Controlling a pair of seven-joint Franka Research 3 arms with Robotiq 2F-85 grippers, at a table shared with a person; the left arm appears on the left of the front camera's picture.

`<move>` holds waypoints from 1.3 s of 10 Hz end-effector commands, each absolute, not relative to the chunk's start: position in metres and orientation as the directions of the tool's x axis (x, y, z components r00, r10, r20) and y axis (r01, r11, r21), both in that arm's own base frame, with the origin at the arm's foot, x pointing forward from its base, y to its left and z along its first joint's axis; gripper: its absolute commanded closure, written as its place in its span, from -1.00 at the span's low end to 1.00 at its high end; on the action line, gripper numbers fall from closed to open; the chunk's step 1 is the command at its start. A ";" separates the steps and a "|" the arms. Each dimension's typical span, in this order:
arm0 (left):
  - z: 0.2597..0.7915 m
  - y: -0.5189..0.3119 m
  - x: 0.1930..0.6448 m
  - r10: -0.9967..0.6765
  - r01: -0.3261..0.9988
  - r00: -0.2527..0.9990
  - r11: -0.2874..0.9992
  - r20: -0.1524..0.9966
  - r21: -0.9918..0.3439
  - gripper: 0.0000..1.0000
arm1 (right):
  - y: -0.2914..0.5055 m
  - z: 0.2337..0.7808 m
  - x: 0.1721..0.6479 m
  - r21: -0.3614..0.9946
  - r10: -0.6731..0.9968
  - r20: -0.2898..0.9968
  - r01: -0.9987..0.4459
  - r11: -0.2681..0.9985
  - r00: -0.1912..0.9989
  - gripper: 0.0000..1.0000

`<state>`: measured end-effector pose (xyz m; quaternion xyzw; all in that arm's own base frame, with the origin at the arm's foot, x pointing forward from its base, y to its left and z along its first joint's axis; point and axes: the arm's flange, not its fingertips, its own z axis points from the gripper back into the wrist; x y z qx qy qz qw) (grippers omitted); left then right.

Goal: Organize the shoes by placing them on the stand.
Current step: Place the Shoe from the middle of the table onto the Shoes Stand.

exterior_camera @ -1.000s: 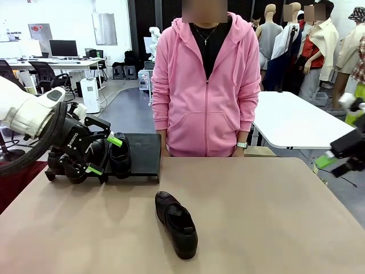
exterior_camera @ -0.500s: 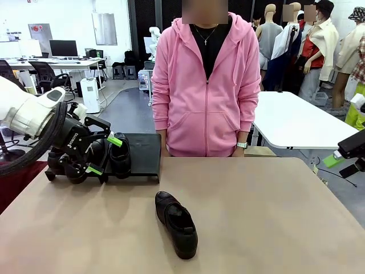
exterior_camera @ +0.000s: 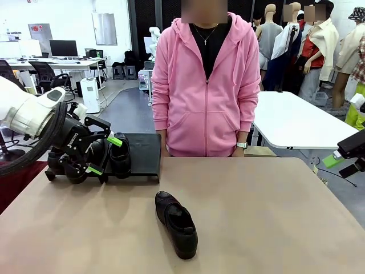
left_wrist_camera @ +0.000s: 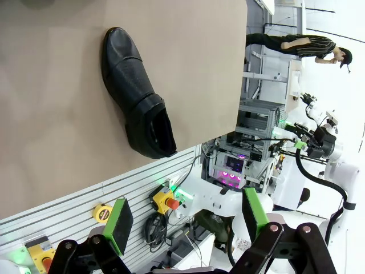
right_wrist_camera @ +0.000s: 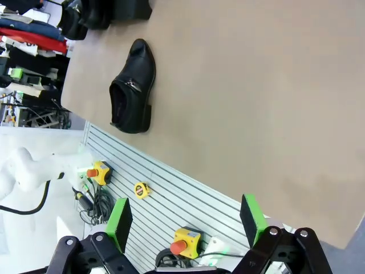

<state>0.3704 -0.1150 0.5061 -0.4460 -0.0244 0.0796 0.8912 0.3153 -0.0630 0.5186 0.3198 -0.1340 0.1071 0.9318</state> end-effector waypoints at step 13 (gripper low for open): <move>0.485 -0.330 0.386 0.307 -0.344 0.933 0.914 -0.187 -0.215 -1.00 | -0.061 0.520 0.316 0.568 0.125 0.322 -0.297 0.767 0.938 -1.00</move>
